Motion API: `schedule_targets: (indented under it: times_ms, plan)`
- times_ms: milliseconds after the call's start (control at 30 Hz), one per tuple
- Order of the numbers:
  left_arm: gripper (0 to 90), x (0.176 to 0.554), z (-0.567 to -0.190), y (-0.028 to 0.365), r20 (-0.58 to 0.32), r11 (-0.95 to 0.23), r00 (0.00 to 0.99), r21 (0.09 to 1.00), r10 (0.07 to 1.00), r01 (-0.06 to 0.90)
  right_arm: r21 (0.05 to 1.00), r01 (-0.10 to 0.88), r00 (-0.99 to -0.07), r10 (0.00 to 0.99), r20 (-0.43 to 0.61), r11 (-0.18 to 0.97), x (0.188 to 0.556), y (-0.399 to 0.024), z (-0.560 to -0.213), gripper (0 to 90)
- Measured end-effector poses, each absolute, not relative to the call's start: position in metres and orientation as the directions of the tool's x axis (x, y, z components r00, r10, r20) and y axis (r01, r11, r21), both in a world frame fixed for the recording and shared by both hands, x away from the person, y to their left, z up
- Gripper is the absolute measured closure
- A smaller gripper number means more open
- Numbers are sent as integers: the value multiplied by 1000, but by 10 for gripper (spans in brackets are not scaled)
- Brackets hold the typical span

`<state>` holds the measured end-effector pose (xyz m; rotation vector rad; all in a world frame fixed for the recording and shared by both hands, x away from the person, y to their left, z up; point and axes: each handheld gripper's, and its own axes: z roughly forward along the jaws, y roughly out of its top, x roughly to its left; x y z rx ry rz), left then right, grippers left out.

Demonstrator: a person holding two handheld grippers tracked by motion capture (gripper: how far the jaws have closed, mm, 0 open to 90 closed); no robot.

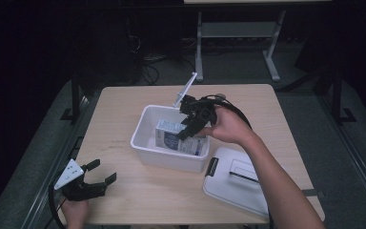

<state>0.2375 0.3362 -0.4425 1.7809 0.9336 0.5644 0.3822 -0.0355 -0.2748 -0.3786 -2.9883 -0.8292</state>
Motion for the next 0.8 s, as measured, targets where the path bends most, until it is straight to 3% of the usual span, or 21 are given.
schedule_targets:
  times_ms: [800]
  plan:
    - [137,237,-443,336,-44,-198,595,921,802,335,493,249,-968,228,103,834,387,-31,-307,546]
